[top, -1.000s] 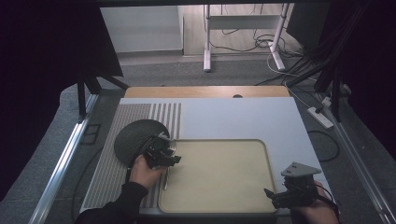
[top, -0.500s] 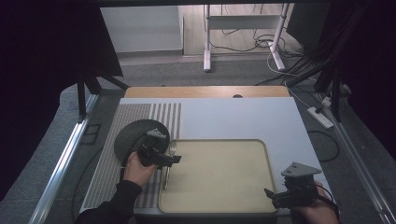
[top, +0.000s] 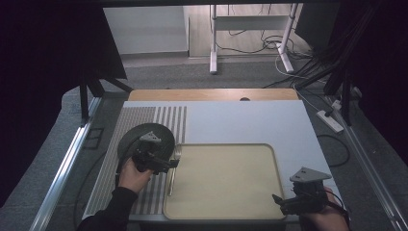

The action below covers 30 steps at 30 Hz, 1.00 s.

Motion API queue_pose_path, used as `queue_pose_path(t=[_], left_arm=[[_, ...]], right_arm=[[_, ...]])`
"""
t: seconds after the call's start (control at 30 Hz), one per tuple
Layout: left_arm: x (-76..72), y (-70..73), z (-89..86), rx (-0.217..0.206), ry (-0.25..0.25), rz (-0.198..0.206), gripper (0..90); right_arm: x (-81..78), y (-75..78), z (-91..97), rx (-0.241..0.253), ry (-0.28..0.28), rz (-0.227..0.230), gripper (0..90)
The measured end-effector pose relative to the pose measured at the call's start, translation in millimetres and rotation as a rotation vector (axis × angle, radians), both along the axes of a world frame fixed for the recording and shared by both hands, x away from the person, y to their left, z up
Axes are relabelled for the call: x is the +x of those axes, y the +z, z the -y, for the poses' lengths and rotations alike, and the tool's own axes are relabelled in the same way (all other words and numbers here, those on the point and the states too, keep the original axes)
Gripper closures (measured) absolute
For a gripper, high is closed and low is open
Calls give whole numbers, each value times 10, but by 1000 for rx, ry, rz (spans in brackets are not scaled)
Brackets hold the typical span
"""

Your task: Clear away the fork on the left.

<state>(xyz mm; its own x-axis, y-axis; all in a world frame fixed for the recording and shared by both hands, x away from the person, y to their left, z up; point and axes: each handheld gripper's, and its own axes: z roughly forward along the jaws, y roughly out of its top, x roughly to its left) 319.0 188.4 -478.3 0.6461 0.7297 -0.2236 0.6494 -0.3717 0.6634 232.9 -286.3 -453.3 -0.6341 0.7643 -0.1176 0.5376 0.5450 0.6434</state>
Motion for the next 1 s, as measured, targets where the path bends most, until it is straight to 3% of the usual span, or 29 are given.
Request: queue_pose_path(t=[0.53, 1.0], left_arm=[[-195, -15, -254, 0, 12, -9, 0], [-542, -7, -576, -42, 86, 4, 0]], right_arm=[[0, 1, 2, 2, -1, 2, 0], [0, 3, -2, -5, -7, 0, 0]])
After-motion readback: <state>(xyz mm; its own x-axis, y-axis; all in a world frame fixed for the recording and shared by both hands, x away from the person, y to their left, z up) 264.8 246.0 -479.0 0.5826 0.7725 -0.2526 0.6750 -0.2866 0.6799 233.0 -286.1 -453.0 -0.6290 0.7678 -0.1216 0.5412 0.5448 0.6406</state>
